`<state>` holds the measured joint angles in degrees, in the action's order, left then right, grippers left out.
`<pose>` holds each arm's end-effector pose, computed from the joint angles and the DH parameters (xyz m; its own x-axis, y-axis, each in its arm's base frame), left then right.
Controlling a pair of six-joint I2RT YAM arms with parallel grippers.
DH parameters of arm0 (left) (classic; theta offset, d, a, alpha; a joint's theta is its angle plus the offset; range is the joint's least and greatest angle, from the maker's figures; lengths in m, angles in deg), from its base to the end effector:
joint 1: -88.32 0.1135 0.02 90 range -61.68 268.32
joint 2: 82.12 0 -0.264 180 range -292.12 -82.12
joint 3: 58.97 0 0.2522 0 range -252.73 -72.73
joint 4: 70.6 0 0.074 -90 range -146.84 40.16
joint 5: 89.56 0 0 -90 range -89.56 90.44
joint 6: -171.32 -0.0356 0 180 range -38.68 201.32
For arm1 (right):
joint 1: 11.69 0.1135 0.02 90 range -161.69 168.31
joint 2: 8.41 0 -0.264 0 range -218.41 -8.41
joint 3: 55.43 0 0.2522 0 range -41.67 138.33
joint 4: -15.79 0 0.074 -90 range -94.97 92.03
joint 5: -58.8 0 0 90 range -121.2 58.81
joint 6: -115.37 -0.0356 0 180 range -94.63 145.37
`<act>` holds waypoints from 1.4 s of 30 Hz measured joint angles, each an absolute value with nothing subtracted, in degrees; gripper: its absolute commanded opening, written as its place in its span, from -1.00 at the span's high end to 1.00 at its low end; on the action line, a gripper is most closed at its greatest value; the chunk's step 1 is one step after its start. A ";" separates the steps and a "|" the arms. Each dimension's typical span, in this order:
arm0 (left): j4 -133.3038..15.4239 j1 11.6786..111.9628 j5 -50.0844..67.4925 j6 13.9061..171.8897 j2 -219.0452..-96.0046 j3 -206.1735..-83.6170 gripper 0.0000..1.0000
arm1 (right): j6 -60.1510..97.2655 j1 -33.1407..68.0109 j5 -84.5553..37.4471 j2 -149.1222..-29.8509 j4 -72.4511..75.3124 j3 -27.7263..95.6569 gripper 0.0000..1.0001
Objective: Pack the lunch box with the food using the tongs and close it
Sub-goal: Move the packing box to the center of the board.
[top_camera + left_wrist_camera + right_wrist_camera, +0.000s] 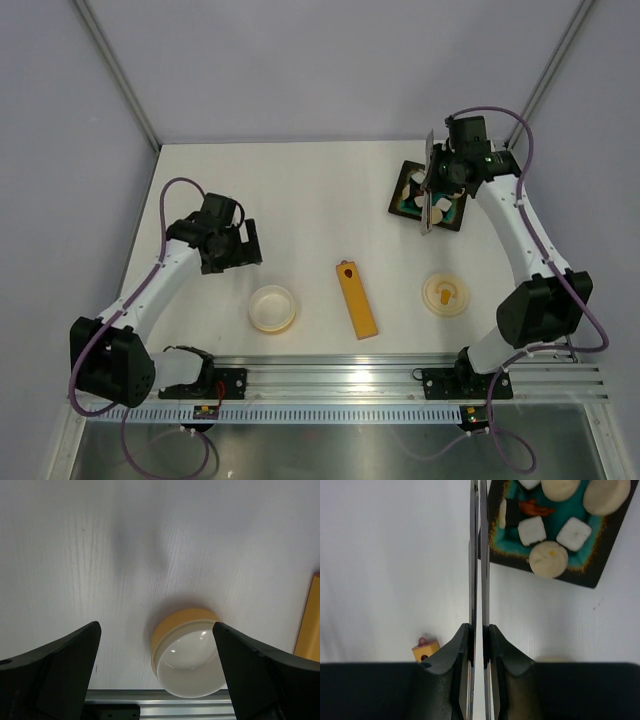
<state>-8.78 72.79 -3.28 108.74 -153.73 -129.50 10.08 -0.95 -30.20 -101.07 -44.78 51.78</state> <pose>0.2307 -0.0617 0.2618 -0.8713 -0.2348 -0.4310 -0.1831 0.9702 -0.1585 0.3462 0.0663 0.3617 -0.7342 0.1291 -0.6665 -0.0048 0.9807 0.1952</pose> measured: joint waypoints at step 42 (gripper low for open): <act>-15.58 66.61 18.94 125.52 -146.72 -110.81 -0.98 | 4.29 -0.82 -27.49 -84.15 -51.56 39.69 0.53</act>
